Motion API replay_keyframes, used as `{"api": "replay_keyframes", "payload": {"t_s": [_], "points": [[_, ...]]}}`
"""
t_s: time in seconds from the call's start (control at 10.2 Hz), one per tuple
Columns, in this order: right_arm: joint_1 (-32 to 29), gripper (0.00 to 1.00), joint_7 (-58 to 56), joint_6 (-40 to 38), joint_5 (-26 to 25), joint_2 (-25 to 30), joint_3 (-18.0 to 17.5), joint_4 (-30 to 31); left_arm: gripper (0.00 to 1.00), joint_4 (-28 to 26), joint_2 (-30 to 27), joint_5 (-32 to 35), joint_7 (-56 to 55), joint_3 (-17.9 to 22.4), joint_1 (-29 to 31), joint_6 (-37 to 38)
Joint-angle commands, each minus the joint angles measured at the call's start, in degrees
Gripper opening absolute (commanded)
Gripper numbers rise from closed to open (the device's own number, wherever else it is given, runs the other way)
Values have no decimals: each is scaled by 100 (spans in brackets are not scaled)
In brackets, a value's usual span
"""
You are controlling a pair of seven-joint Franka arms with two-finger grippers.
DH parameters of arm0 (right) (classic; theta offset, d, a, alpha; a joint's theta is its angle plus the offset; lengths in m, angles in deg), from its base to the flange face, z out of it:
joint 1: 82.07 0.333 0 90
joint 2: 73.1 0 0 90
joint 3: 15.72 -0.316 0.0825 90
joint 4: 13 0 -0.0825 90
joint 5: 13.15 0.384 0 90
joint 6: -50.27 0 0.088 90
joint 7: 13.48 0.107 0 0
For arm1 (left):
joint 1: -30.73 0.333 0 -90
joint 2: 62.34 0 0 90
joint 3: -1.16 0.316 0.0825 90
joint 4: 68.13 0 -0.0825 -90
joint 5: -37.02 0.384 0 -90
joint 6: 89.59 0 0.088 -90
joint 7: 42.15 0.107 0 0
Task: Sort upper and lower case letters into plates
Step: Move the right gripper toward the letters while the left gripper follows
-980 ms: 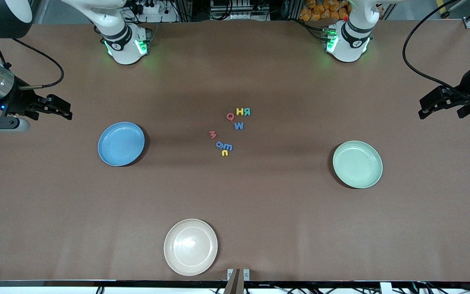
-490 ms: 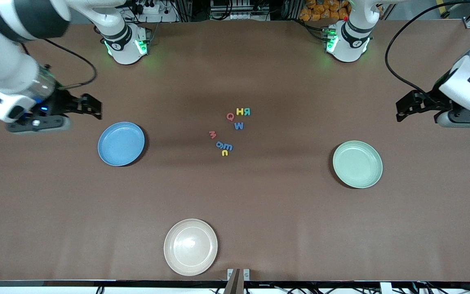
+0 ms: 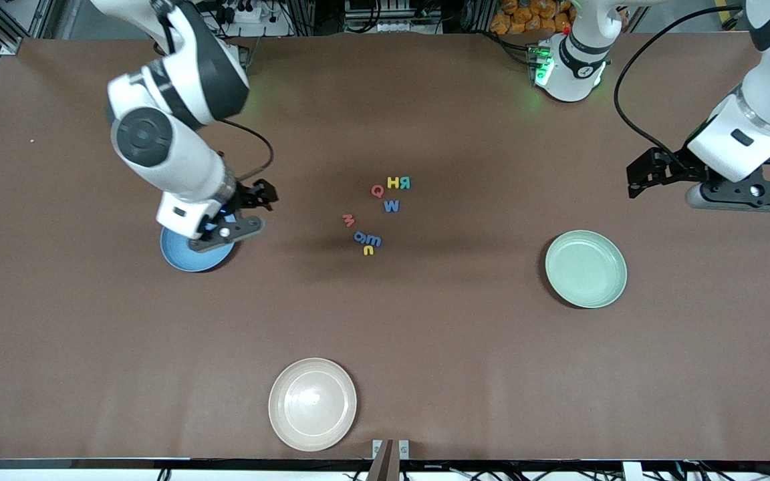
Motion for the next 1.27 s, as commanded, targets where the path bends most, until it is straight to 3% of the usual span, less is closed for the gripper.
{"api": "replay_keyframes", "payload": {"t_s": [0.0, 0.39, 0.78, 0.98, 1.18], "points": [[-55, 100, 264, 462, 21, -279, -373, 62, 100, -307, -67, 48, -122, -174, 10, -259], [-11, 100, 1003, 1972, -75, -350, -901, 1080, 100, -510, -50, 48, -700, -438, -17, -479], [243, 100, 1109, 2352, -391, -1008, -955, 1057, 100, -773, -67, 48, -1273, -667, -43, -620], [315, 100, 1591, 2477, -1047, -1202, -963, 1048, 100, -827, -59, 65, -1387, -728, -52, -707], [367, 100, 1786, 2827, -1305, -1431, -964, 1039, 100, -853, -50, 74, -1615, -834, -43, -734]]}}
